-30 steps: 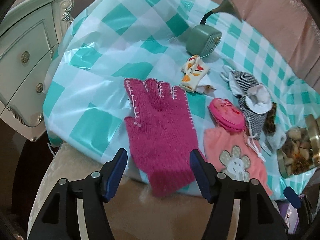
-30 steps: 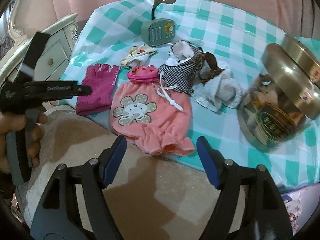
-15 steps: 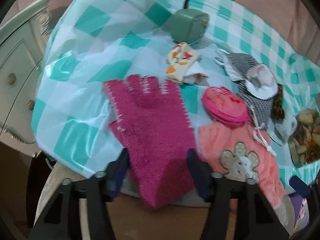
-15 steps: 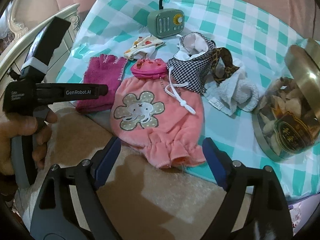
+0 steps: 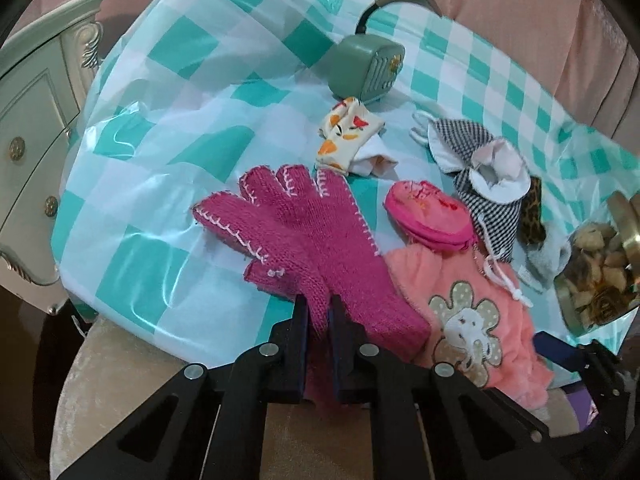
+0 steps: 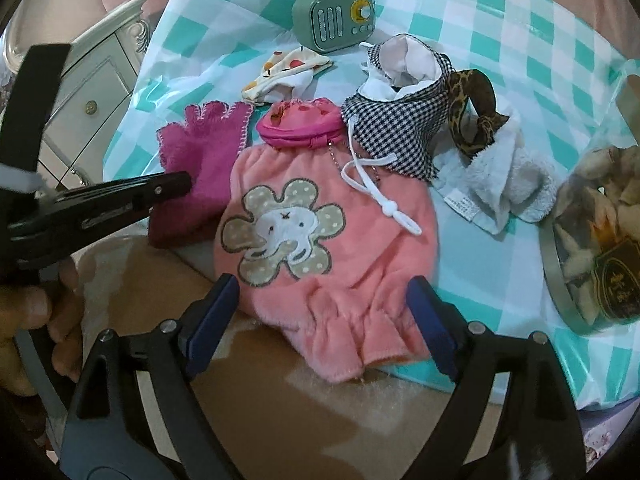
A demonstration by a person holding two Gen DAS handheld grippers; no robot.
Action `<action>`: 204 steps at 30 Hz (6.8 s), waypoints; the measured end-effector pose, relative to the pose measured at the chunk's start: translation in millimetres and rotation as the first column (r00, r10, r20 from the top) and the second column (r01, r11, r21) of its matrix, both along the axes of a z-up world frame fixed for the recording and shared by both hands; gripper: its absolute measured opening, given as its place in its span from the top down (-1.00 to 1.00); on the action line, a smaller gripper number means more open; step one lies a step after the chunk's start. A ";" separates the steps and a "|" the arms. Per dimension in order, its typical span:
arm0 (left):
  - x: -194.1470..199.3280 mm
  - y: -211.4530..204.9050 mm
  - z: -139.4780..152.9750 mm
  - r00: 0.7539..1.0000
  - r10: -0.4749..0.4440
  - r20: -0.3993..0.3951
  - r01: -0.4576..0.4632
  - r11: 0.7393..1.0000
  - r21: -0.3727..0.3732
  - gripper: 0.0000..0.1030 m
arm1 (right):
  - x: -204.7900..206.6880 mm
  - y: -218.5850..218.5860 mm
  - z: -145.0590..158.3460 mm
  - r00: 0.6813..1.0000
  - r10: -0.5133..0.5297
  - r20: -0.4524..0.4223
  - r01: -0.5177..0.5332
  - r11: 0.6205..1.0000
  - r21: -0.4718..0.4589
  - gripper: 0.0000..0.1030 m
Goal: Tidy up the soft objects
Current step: 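Grasp the pink knitted glove with the left tool, then grasp the pink elephant-print garment with the right tool while the left tool holds the glove, then carry the glove and garment over the pink box and open both tools, then move both open tools back over the pile of soft items, then grasp the pink coin purse with the left tool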
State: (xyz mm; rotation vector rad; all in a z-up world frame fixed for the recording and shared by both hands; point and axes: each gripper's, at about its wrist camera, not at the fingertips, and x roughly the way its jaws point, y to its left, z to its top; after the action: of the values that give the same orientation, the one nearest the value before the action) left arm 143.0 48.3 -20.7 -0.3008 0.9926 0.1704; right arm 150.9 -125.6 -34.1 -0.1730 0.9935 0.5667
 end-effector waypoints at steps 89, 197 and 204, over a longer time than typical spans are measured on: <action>-133.8 -155.0 95.7 0.878 -0.228 0.422 0.311 0.941 -0.137 0.82 | -135.4 -220.4 66.6 0.935 -0.317 0.158 0.278 0.933 0.230 0.59; 61.7 -53.2 12.5 0.971 -0.237 0.030 0.236 0.971 0.022 -0.42 | -41.9 -73.3 34.7 0.977 -0.108 0.181 0.104 0.994 0.033 -0.28; 77.3 -53.0 -5.1 0.975 -0.218 -0.037 0.220 0.975 0.038 -0.42 | -30.9 -67.9 32.5 0.977 -0.109 0.181 0.105 0.994 0.030 -0.28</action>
State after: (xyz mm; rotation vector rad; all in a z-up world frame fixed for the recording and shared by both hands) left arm 220.2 -4.7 -25.8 -0.1491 1.0459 -0.0049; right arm 120.0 -193.5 -1.6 -0.1493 0.8137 0.4536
